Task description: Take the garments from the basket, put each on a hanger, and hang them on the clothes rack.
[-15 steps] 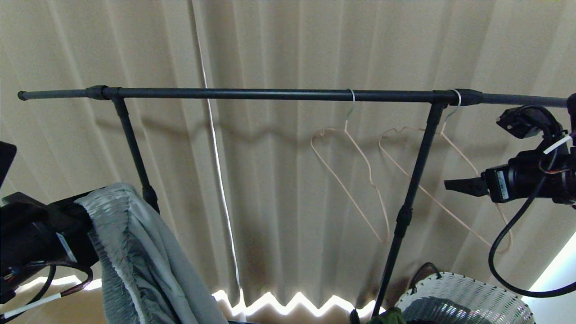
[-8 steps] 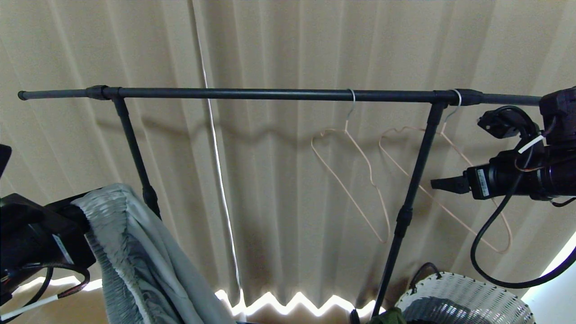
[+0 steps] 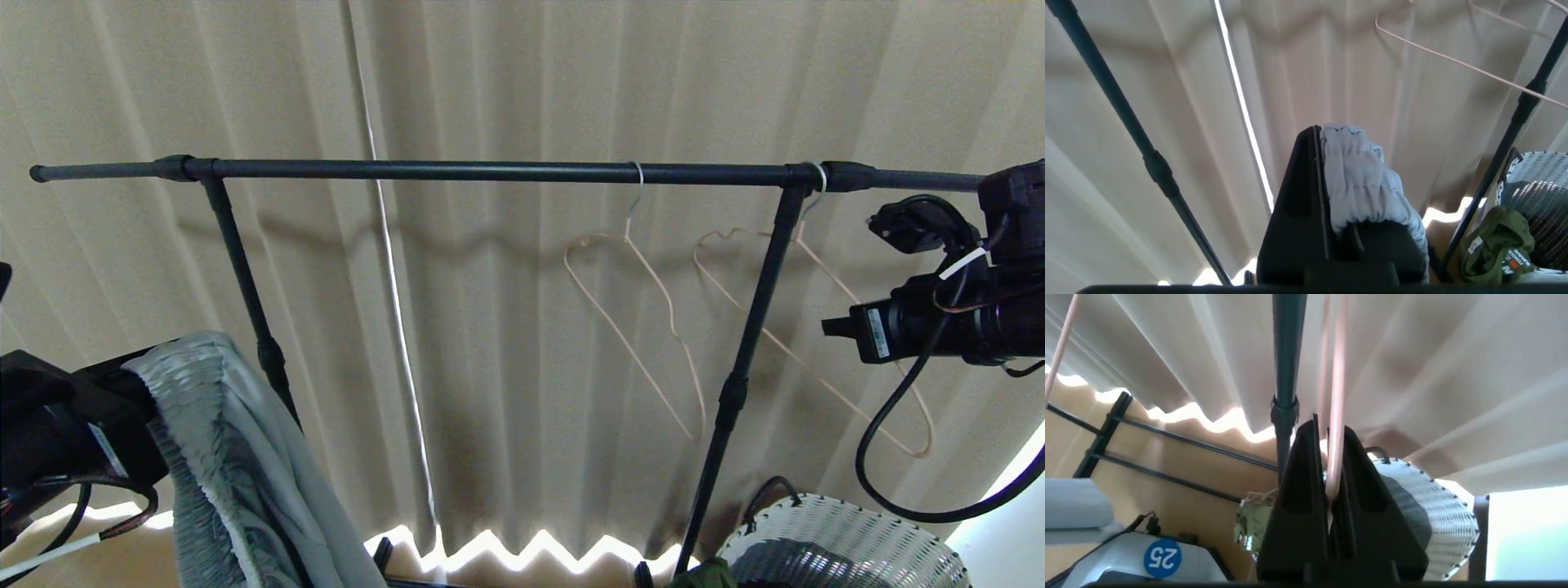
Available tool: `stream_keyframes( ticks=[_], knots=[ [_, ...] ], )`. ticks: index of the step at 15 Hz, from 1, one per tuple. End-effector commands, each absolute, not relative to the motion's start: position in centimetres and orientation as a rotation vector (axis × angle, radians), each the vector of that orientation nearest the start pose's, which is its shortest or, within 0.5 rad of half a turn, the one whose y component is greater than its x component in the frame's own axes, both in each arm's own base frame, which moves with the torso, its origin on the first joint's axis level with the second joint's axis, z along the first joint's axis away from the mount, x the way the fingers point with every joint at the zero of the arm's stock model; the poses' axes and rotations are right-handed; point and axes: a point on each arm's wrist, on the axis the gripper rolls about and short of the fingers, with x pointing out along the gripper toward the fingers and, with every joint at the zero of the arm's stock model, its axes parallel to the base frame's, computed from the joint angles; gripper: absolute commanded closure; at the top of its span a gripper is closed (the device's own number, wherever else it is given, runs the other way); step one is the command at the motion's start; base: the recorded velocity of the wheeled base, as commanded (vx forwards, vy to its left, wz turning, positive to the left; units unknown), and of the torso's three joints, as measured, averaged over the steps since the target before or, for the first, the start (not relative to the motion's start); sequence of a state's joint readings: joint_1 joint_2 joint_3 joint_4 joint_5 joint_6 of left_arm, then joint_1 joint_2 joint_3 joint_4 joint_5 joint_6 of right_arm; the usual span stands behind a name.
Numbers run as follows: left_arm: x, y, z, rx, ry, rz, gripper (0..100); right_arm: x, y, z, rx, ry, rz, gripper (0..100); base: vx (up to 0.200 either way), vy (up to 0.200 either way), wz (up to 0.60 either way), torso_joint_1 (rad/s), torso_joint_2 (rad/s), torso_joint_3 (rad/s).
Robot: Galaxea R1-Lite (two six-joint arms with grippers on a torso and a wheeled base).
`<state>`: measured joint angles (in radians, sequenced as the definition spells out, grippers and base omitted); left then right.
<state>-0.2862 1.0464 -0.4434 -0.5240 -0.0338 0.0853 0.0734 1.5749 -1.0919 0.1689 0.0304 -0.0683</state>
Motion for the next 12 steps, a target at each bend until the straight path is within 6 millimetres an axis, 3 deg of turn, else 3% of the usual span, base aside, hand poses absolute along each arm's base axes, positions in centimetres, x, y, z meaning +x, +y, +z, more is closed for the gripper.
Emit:
stream_keyframes(
  ticks=[1,12],
  knots=[
    [13.3,-3.8,21.3,0.098,0.07,-0.313,100,26.9,2.0,22.8,-0.084,0.633,0.112,100,0.0,0.0,0.0,0.0,0.0,0.0],
    [13.3,-3.8,21.3,0.098,0.07,-0.31,100,24.4,1.0,25.9,-0.073,0.451,0.047,100,0.0,0.0,0.0,0.0,0.0,0.0]
  ],
)
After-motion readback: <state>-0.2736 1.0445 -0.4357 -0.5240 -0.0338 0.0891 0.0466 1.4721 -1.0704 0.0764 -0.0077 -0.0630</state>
